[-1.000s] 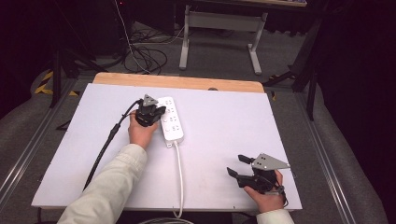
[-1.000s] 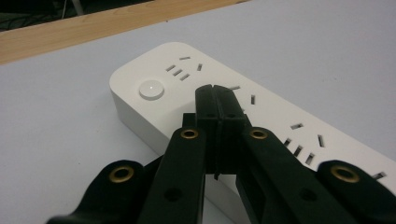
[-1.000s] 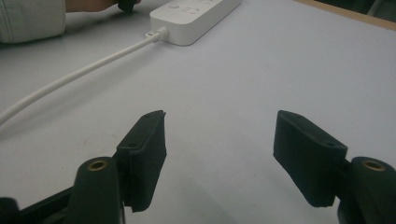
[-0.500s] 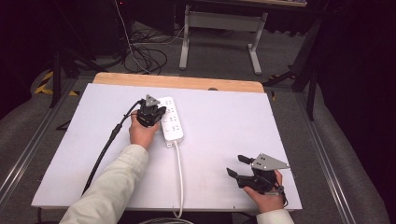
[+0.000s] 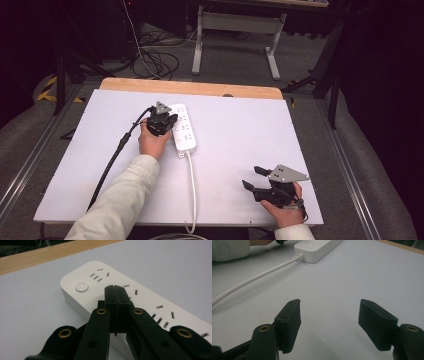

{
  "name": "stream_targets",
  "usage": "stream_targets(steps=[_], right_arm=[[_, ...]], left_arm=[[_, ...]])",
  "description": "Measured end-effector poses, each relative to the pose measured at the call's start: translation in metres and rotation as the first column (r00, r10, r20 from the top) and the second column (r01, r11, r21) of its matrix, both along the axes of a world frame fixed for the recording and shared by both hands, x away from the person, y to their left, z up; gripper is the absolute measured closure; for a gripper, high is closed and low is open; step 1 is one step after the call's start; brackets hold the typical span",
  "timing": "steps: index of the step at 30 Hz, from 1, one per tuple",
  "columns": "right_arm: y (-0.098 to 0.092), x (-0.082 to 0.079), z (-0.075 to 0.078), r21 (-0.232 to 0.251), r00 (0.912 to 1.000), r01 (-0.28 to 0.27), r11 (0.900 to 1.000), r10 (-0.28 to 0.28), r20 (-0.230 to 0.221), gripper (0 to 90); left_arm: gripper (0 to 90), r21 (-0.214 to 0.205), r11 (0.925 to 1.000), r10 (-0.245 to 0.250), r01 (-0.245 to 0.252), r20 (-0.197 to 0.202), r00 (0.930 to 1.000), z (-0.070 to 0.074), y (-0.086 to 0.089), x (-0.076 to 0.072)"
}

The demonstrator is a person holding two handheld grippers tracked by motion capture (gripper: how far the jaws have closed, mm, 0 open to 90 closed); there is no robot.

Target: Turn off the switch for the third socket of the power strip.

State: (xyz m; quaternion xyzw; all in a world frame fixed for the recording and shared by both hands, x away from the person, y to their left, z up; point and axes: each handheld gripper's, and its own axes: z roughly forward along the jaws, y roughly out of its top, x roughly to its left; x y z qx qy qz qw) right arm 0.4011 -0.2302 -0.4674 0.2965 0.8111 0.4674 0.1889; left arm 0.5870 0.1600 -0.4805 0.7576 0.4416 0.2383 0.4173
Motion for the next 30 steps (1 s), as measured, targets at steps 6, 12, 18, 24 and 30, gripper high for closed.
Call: stream_targets(steps=[6, 12, 18, 24, 30], right_arm=[[0.002, 0.000, 0.000, 0.001, 1.0000, -0.006, 1.0000, 0.006, -0.001, 34.6], [0.001, 0.000, 0.000, 0.003, 1.0000, -0.007, 1.0000, 0.007, -0.002, 34.6], [0.001, 0.000, 0.000, 0.000, 1.0000, -0.009, 1.0000, 0.009, -0.003, 34.6], [0.001, 0.000, -0.001, -0.002, 1.0000, -0.008, 1.0000, 0.008, -0.003, 34.6], [0.001, 0.001, -0.001, 0.000, 1.0000, -0.005, 1.0000, 0.005, -0.003, 34.5]], left_arm=[[90.0, 0.007, 0.9996, 0.028, -0.028, -0.027, 0.9992, 0.003, -0.001, 0.001], [90.0, 0.017, 0.9994, 0.031, -0.030, -0.031, 0.9990, 0.004, -0.002, 0.001], [90.0, 0.027, 0.9991, 0.034, -0.033, -0.051, 0.9981, 0.006, -0.004, 0.002], [90.0, -0.006, 0.9997, 0.024, -0.025, -0.081, 0.9964, 0.007, -0.001, 0.004], [90.0, -0.040, 0.9982, 0.041, -0.045, -0.112, 0.9928, 0.013, 0.008, 0.004]])
